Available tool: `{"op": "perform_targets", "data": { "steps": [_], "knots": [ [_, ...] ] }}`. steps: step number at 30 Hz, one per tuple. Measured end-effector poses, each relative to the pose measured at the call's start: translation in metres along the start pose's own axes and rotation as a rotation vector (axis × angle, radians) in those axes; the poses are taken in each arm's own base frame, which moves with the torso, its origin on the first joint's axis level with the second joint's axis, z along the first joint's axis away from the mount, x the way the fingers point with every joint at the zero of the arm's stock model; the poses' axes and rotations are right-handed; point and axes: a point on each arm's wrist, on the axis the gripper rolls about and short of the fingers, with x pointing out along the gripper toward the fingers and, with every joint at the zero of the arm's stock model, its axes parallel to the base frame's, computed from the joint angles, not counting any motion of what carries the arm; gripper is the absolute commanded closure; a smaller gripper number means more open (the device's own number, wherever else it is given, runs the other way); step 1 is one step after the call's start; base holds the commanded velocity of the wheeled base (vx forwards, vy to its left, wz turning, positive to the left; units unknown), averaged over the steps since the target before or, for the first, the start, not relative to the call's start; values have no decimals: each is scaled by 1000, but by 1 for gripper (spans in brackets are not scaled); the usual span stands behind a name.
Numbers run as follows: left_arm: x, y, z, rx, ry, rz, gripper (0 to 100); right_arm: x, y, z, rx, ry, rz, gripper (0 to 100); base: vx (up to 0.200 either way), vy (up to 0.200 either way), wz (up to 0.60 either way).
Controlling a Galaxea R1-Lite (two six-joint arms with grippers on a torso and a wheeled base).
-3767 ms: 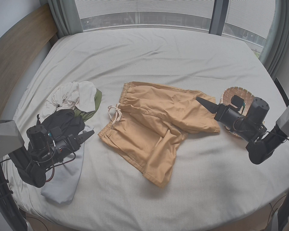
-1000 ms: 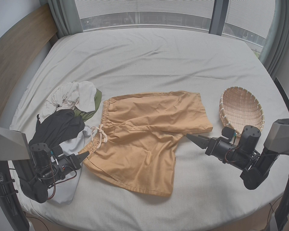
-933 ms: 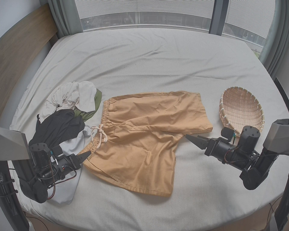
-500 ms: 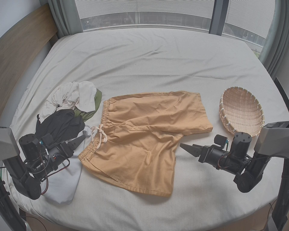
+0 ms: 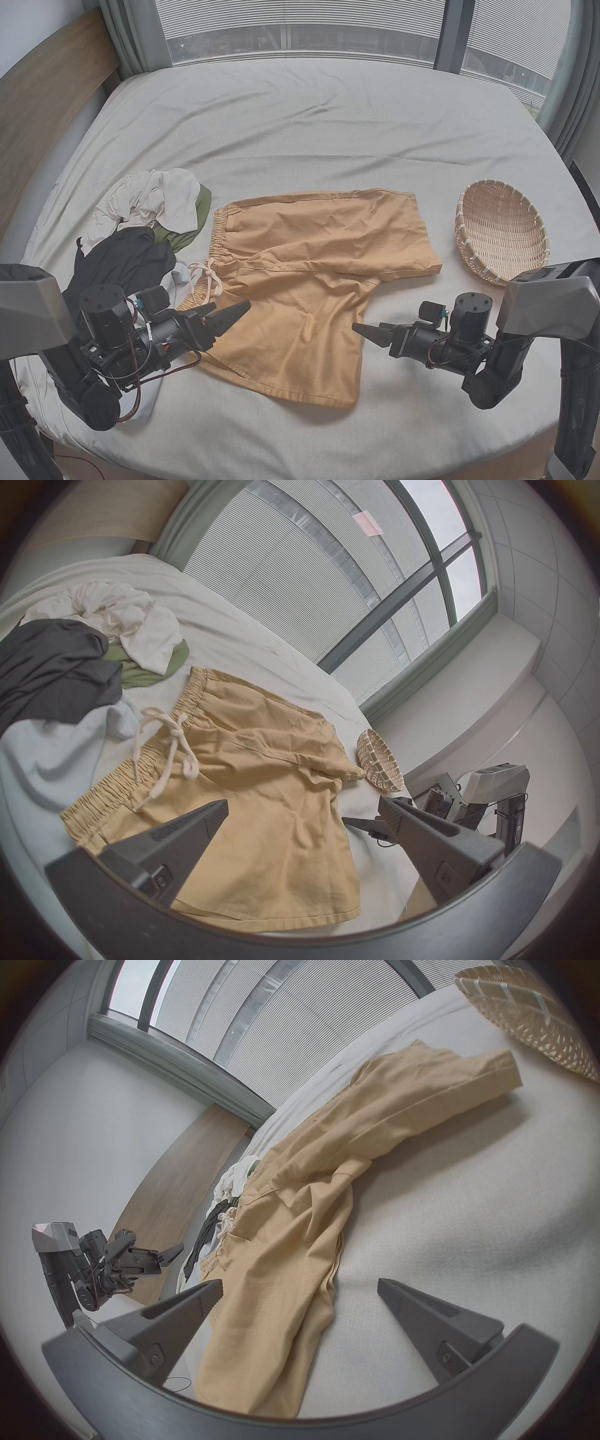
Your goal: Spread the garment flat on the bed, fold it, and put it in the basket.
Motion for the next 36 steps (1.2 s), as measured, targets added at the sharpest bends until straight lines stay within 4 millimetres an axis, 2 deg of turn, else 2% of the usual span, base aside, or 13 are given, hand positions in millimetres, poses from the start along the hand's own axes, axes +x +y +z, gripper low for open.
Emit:
{"op": "perform_targets", "data": {
  "steps": [3, 4, 9, 15, 23, 24, 27, 32, 36],
  "knots": [
    [2, 0, -4, -1, 14, -1, 0, 8, -3, -5, 3, 16, 1, 0, 0, 0, 0],
    [3, 0, -5, -2, 19, 0, 0, 11, -3, -6, 5, 24, 2, 100, 0, 0, 0],
    [2, 0, -11, -8, 39, 10, 0, 22, -3, -8, 3, 22, -11, 100, 0, 0, 0],
    [1, -2, -16, -12, 60, 9, 0, 25, -2, -7, -7, -8, -22, 100, 0, 0, 0],
    [-1, -3, -21, -18, 75, 23, 0, 4, 2, -8, 0, -15, -59, 100, 0, 0, 0],
    [-2, -3, -22, -20, 79, 27, 0, -5, 5, -6, 4, -13, -68, 100, 0, 0, 0],
    [-4, -2, -24, -23, 87, 34, 0, -14, 10, -2, 2, -19, -71, 100, 0, 0, 0],
    [-7, -1, -25, -28, 95, 45, 0, -21, 19, 6, -13, -42, -54, 100, 0, 0, 0],
    [-8, 0, -26, -30, 98, 49, 0, -18, 26, 15, -31, -72, -30, 100, 0, 0, 0]
  ]
}}
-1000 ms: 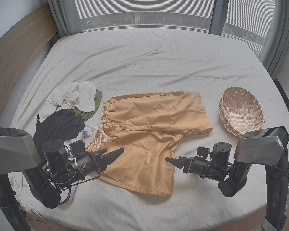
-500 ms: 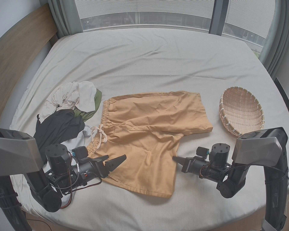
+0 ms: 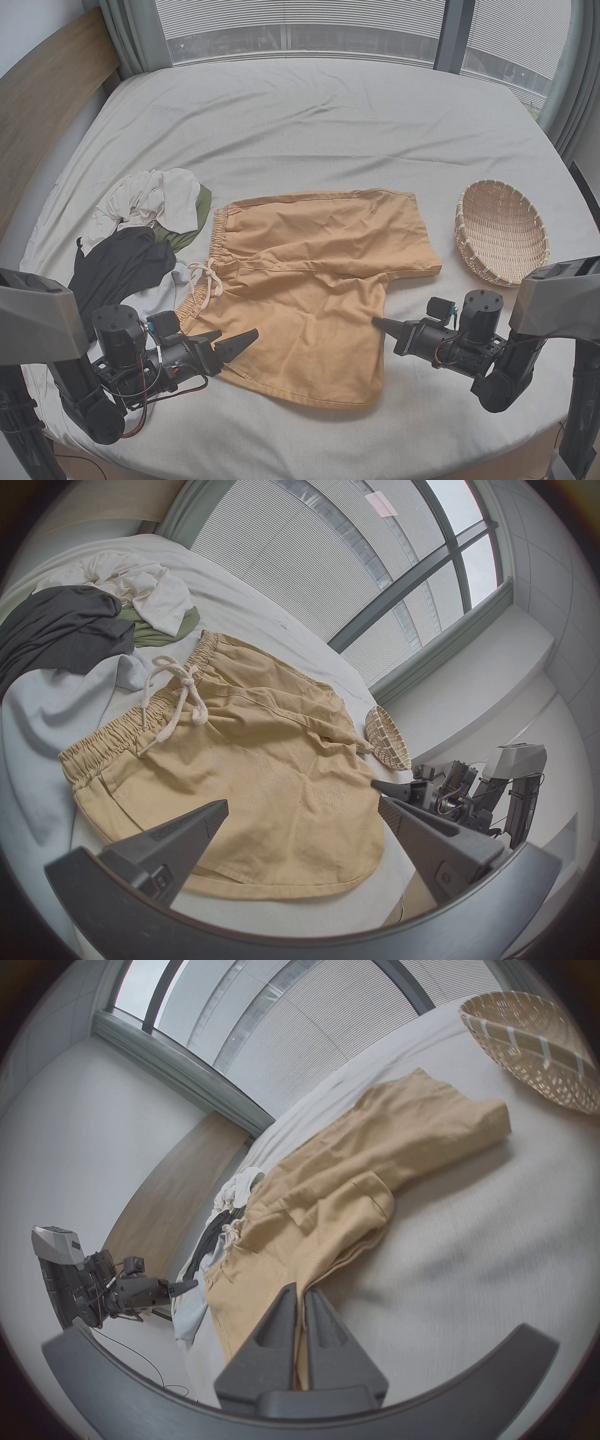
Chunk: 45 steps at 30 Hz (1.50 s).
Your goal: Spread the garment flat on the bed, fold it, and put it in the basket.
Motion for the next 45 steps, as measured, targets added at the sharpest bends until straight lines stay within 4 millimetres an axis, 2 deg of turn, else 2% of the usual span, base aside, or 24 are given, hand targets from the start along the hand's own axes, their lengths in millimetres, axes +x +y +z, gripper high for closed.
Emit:
{"op": "perform_targets", "data": {
  "steps": [6, 12, 18, 19, 25, 30, 38, 42, 45],
  "knots": [
    [1, 0, -1, -1, 5, 1, 0, 18, 6, 11, -23, -42, 50, 100, 0, 0, 0],
    [2, 1, -3, -2, 13, 5, 0, 43, 16, 9, -35, -19, 170, 100, 0, 0, 0],
    [2, 2, -6, -5, 19, 14, 0, 63, 21, 4, -28, 10, 206, 100, 0, 0, 0],
    [2, 3, -6, -5, 19, 20, 0, 67, 21, 4, -29, 9, 211, 0, 0, 0, 0],
    [4, 4, -8, -8, 24, 30, 0, 76, 21, -3, -25, 27, 221, 0, 0, 0, 0],
    [5, 5, -9, -8, 26, 31, 0, 70, 20, -6, -16, 34, 214, 0, 0, 0, 0],
    [3, 6, -9, -11, 25, 41, 0, 33, 7, 0, -23, 53, 131, 0, 0, 0, 0],
    [3, 8, -8, -14, 21, 50, 0, 11, -2, -8, -58, 94, 78, 0, 0, 0, 0],
    [2, 11, -7, -17, 17, 60, 0, 3, -6, -14, -70, 107, 62, 0, 0, 0, 0]
  ]
}}
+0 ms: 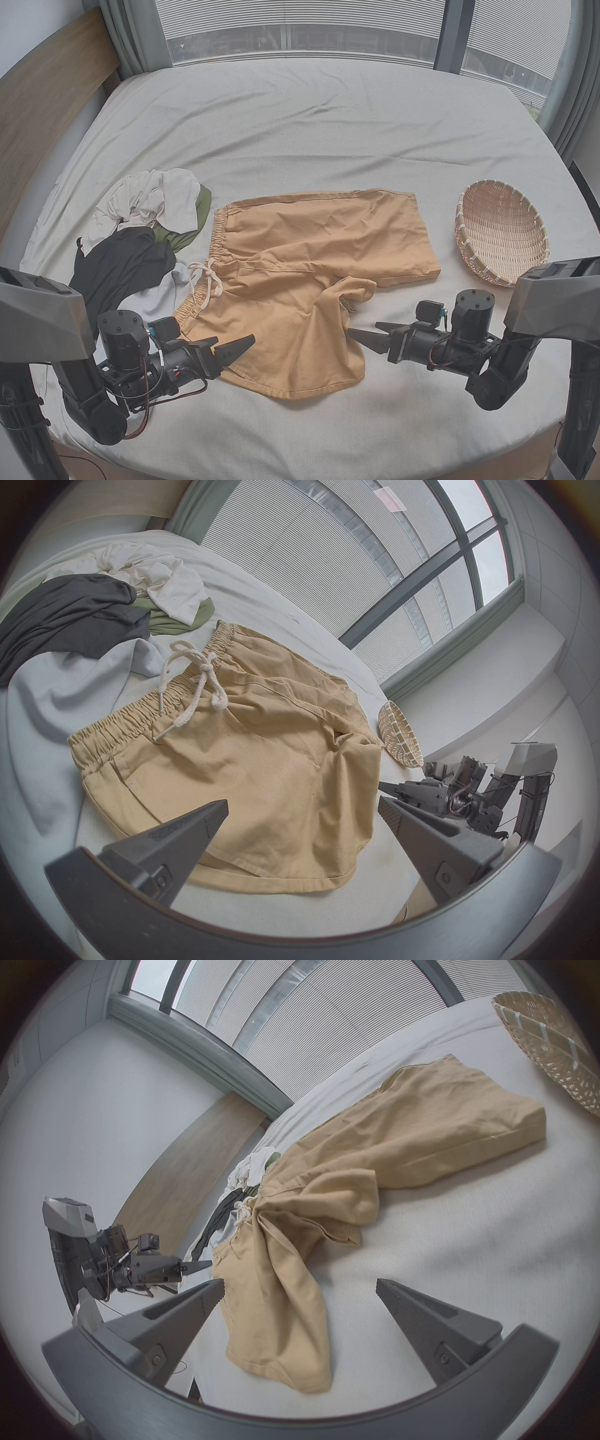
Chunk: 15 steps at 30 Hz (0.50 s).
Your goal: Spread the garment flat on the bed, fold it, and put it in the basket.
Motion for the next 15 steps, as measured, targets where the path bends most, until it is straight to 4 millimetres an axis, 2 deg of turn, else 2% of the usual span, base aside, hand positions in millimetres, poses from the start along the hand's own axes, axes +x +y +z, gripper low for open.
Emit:
{"op": "perform_targets", "data": {
  "steps": [3, 10, 11, 15],
  "knots": [
    [0, 2, 0, -3, -2, 6, 0, 0, -4, -5, -3, 1, -4, 0, 0, 0, 0],
    [1, 3, 2, -4, -7, 9, 0, 16, -9, -17, -5, 23, 8, 0, 0, 0, 0],
    [1, 3, 2, -4, -8, 9, 0, 17, -9, -19, -5, 28, 10, 100, 0, 0, 0],
    [1, 3, 2, -3, -7, 7, 0, 20, -7, -25, -5, 43, 19, 100, 0, 0, 0]
  ]
}}
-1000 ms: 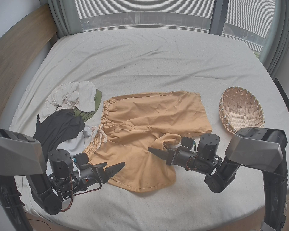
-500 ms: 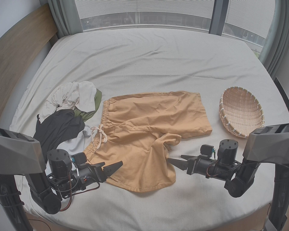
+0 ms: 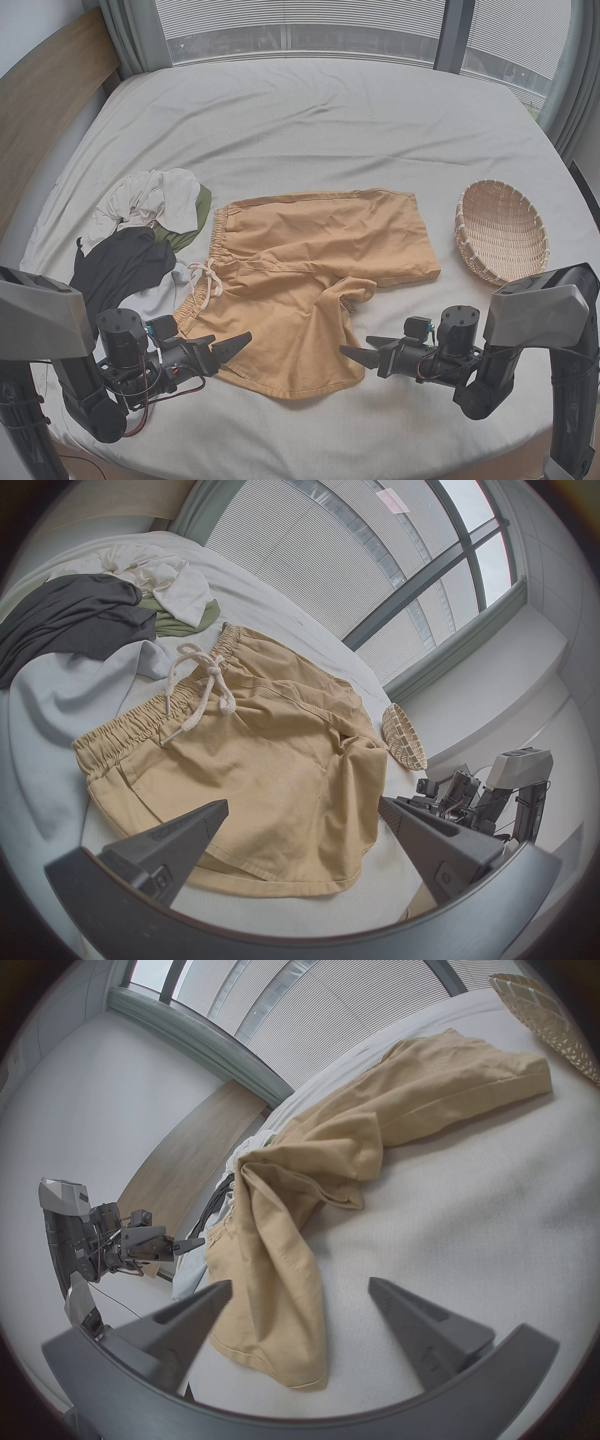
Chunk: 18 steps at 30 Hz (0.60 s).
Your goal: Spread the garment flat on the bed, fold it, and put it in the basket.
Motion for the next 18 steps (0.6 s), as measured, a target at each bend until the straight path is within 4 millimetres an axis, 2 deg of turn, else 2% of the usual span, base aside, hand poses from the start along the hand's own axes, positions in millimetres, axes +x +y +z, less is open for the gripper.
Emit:
{"op": "perform_targets", "data": {
  "steps": [6, 12, 18],
  "knots": [
    [0, 0, 0, 0, 0, 0, 0, 1, 9, -6, -2, 24, 21, 100, 0, 0, 0],
    [-1, 1, -1, -2, 4, 3, 0, -9, 28, 4, -15, 8, 57, 100, 0, 0, 0],
    [-2, 1, -2, -2, 10, 5, 0, -14, 49, 16, 31, 7, 165, 100, 0, 0, 0]
  ]
}}
